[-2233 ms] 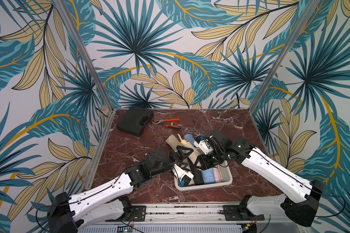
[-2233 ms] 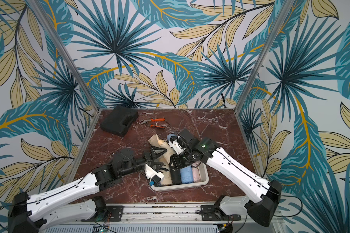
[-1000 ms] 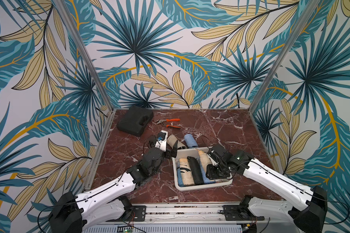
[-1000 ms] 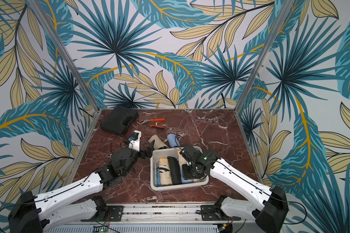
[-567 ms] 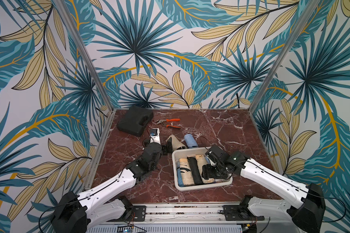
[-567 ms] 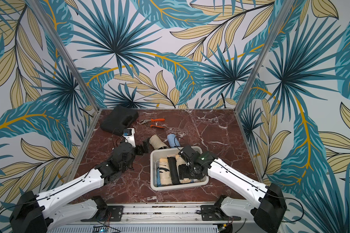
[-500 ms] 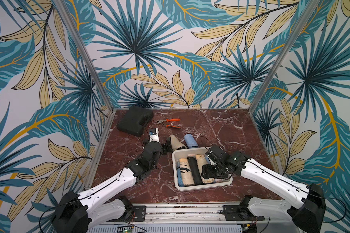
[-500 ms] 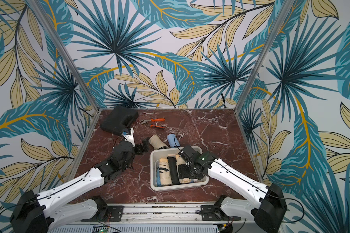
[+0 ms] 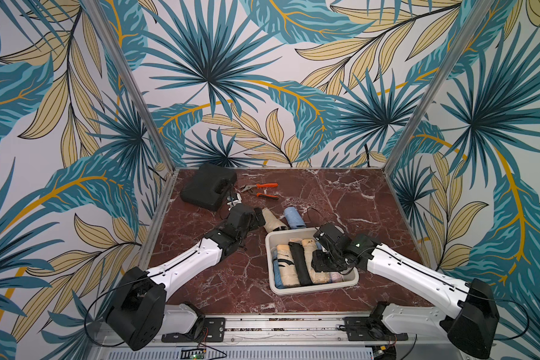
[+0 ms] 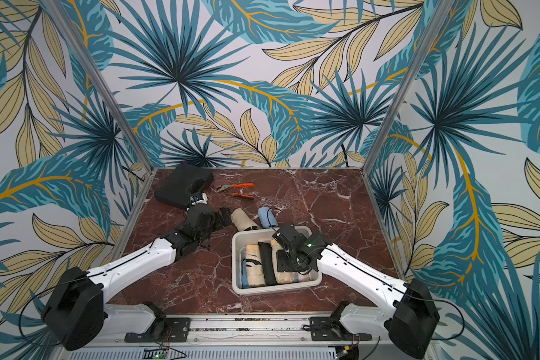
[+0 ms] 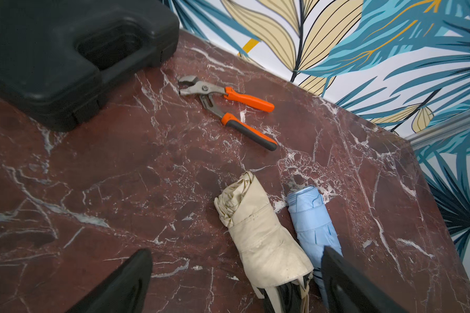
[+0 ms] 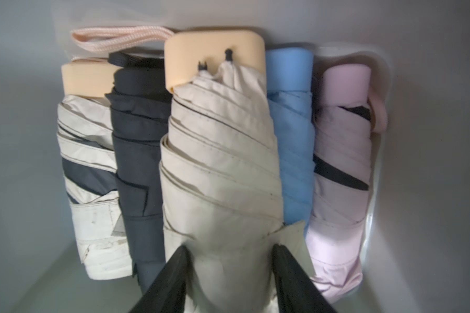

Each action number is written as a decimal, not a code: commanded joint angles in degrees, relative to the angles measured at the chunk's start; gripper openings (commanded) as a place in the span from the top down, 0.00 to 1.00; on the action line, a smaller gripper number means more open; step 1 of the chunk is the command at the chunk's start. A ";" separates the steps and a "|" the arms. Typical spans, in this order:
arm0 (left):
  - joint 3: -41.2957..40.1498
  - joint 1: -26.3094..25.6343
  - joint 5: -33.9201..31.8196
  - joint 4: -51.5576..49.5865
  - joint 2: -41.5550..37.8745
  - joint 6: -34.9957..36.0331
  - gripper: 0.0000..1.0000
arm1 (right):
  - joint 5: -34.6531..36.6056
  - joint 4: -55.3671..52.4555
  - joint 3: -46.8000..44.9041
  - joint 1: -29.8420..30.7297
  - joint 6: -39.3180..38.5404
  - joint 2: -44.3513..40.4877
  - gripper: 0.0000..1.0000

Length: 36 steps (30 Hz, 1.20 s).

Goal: Put the umbrella into the storage box
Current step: Place the umbrella in the storage box, then pick up the umbrella from the center of the board.

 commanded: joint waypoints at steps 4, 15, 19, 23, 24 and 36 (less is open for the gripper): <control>4.69 2.08 7.21 -1.67 7.84 -6.73 0.01 | 0.99 2.28 -2.17 0.20 -0.29 -0.33 0.39; 9.88 3.83 19.28 3.34 20.01 -12.83 0.00 | 6.35 1.27 2.15 0.11 -4.80 -8.07 0.21; 10.82 3.94 22.11 5.72 23.89 -16.05 0.00 | 6.30 0.58 3.55 0.07 -5.34 -7.78 0.20; 11.17 4.17 23.50 7.82 26.29 -17.66 0.06 | 6.34 0.29 4.41 0.03 -5.64 -7.14 0.20; 11.14 4.26 23.50 8.04 26.78 -18.02 0.07 | 6.33 0.27 4.54 0.02 -5.69 -7.11 0.20; 8.91 6.61 24.89 16.73 30.37 -19.74 0.48 | 5.95 -0.46 6.37 0.07 -5.69 -6.52 0.20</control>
